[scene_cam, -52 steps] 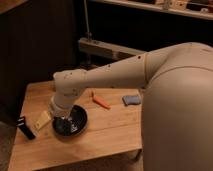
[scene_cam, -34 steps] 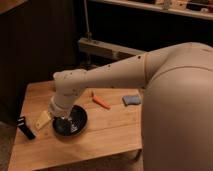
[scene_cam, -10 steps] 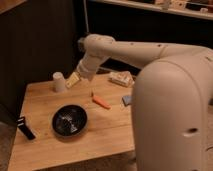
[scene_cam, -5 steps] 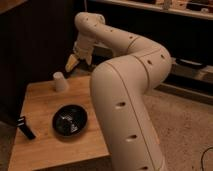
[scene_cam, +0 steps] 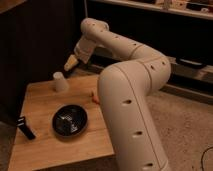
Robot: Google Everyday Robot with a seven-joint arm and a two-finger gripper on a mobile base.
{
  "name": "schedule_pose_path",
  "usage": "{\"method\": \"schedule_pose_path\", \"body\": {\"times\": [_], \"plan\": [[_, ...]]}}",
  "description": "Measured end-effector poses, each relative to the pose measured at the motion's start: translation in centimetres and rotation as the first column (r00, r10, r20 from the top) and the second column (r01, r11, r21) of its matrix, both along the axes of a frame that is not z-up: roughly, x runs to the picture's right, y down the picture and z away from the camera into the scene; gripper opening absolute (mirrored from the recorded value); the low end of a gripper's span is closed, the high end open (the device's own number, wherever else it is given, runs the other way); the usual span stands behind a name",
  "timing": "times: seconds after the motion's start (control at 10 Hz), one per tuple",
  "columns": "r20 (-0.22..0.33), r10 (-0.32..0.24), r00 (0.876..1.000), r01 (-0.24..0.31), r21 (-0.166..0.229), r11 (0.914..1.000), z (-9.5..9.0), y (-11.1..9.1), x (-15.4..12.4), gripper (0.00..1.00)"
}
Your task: Place the ceramic cup over the eraser
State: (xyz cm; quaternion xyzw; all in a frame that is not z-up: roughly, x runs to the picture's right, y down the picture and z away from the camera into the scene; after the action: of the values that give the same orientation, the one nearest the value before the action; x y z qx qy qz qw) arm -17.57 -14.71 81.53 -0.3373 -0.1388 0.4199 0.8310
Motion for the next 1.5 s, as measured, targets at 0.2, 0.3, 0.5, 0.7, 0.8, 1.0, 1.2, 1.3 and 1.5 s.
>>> {"method": "schedule_pose_path", "body": {"times": [0.2,0.3,0.5,0.7,0.8,1.0,1.2,1.3,1.5], "plan": [[-0.009,-0.014,1.0,0.014,0.026,0.9996,1.1,0.1,-2.3,0.8],[-0.016,-0.011,1.0,0.011,0.031,0.9995,1.8,0.1,-2.6,0.8],[-0.023,-0.015,1.0,0.016,0.031,0.9994,4.0,0.3,-4.2,0.8],[-0.014,-0.011,1.0,0.011,0.023,0.9997,5.7,0.1,-4.8,0.8],[-0.006,-0.012,1.0,0.012,0.021,0.9997,6.2,0.1,-5.1,0.8],[0.032,-0.025,0.999,0.024,0.015,0.9996,7.1,0.7,-6.8,0.8],[0.066,-0.032,0.997,0.031,0.01,0.9995,7.5,1.4,-8.0,0.8],[0.083,-0.035,0.996,0.035,0.011,0.9993,7.7,1.9,-8.5,0.8],[0.101,-0.046,0.994,0.044,0.026,0.9987,8.0,2.6,-9.7,0.8]]}}
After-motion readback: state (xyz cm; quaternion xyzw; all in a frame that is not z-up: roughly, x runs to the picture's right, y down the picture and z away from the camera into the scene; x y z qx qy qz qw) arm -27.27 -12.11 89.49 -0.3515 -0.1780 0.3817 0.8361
